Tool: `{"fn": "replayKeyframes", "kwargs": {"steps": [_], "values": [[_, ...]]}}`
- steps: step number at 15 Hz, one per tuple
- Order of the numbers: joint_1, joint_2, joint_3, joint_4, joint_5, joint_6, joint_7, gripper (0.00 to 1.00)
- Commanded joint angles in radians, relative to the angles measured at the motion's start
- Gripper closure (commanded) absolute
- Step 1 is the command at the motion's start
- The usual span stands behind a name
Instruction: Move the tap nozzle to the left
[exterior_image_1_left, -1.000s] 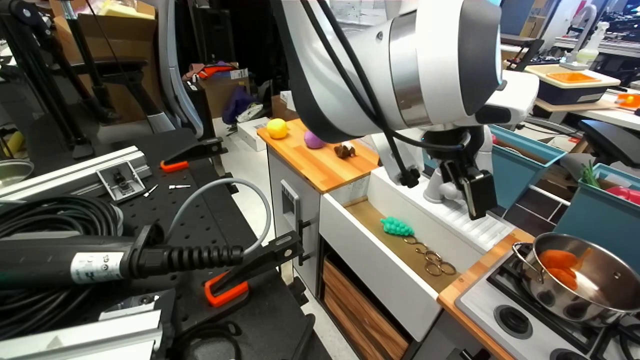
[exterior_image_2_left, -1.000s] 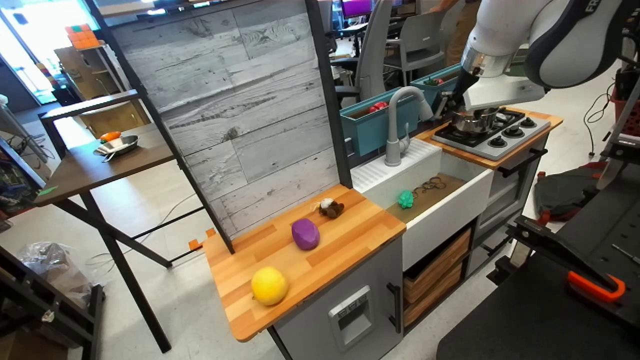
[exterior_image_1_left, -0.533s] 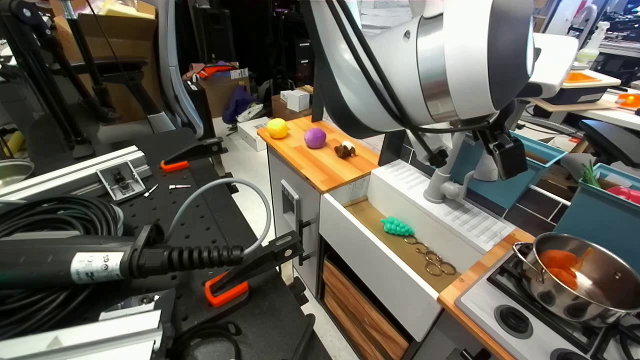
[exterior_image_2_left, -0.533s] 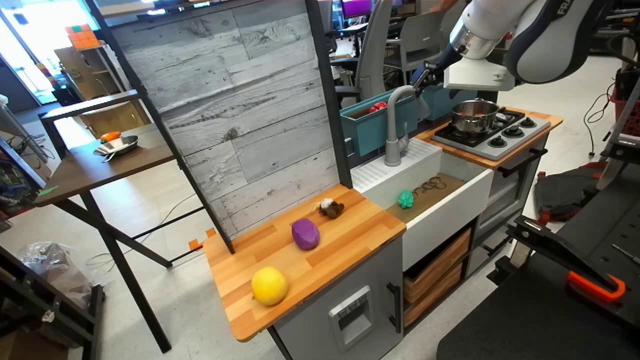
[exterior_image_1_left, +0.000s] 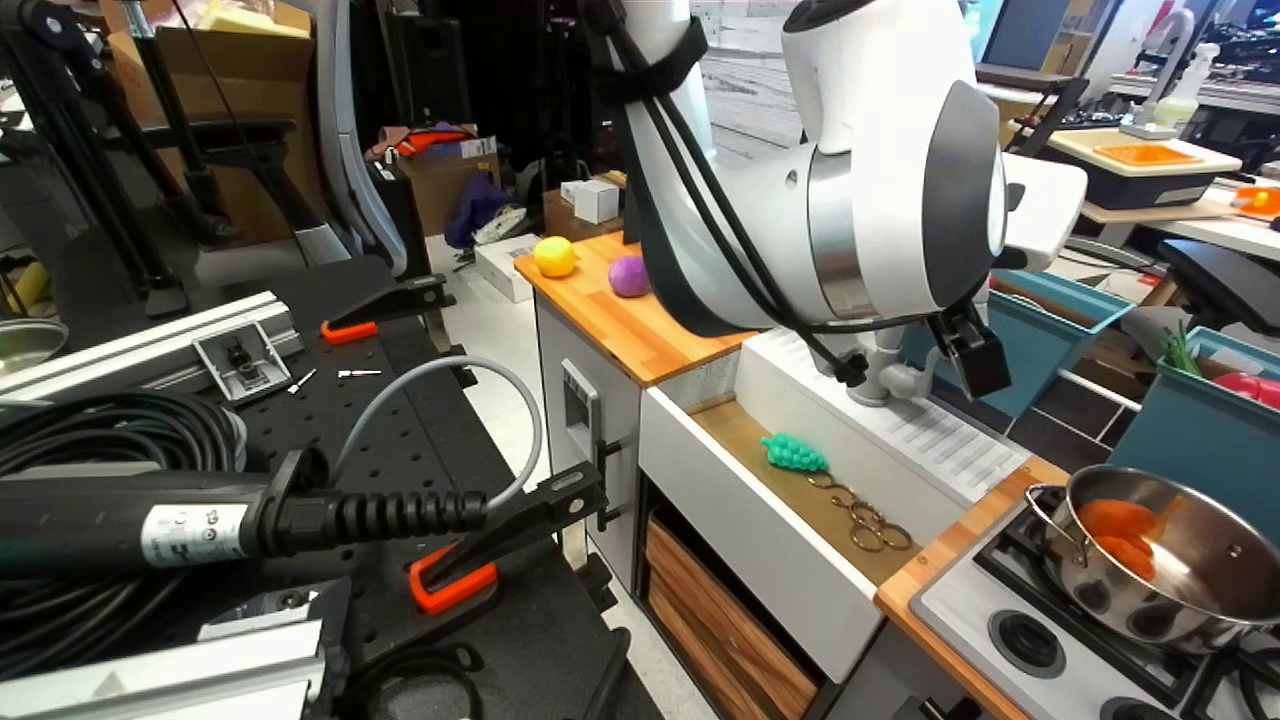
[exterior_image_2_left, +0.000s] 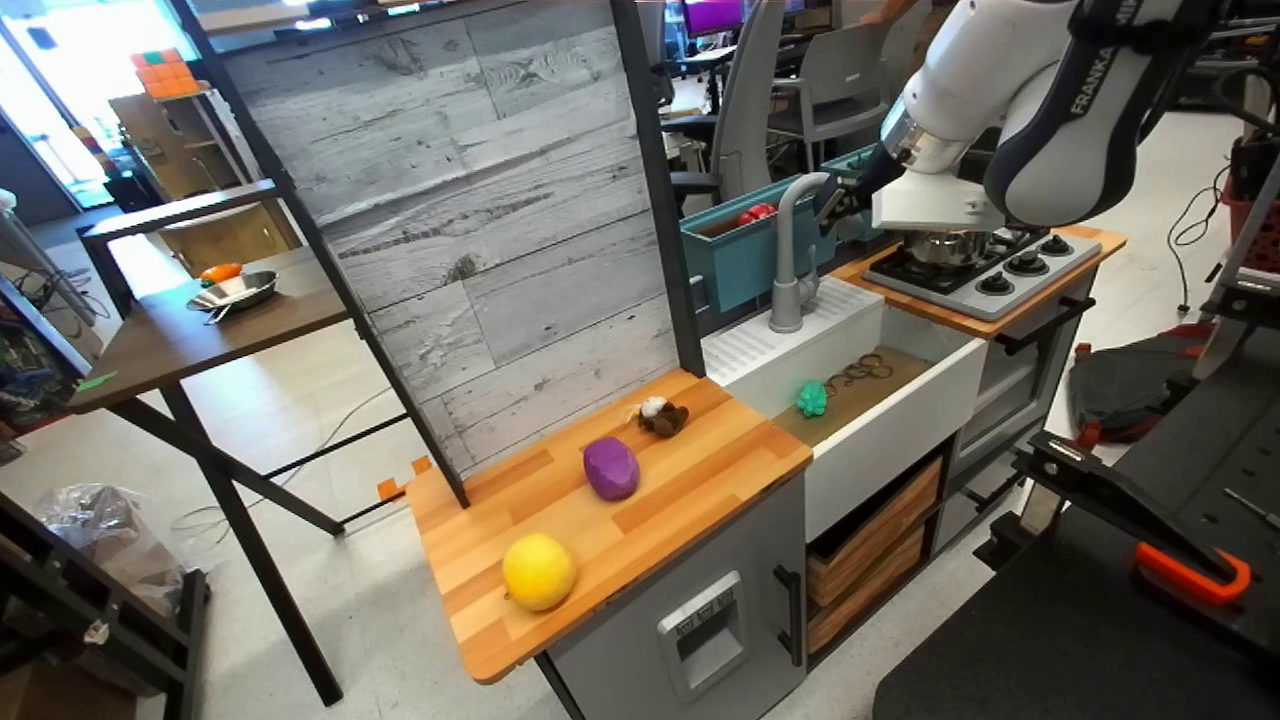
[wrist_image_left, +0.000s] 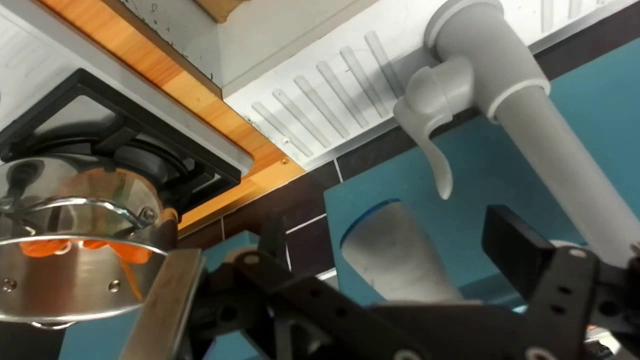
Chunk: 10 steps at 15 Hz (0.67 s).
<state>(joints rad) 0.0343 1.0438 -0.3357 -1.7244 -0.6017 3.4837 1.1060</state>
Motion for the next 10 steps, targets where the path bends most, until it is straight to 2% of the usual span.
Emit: {"fn": "replayKeyframes", "kwargs": {"steps": [1,3,4,6,8,10], "values": [[0.039,0.087,-0.057,0.084,0.038,0.096,-0.025,0.00],[0.075,0.119,-0.109,0.122,0.062,0.118,-0.034,0.02],[0.094,0.132,-0.139,0.136,0.074,0.129,-0.041,0.27],[0.140,0.165,-0.210,0.161,0.114,0.161,-0.062,0.29],[0.189,0.198,-0.281,0.167,0.147,0.189,-0.086,0.45],[0.226,0.211,-0.320,0.145,0.159,0.199,-0.096,0.59]]}}
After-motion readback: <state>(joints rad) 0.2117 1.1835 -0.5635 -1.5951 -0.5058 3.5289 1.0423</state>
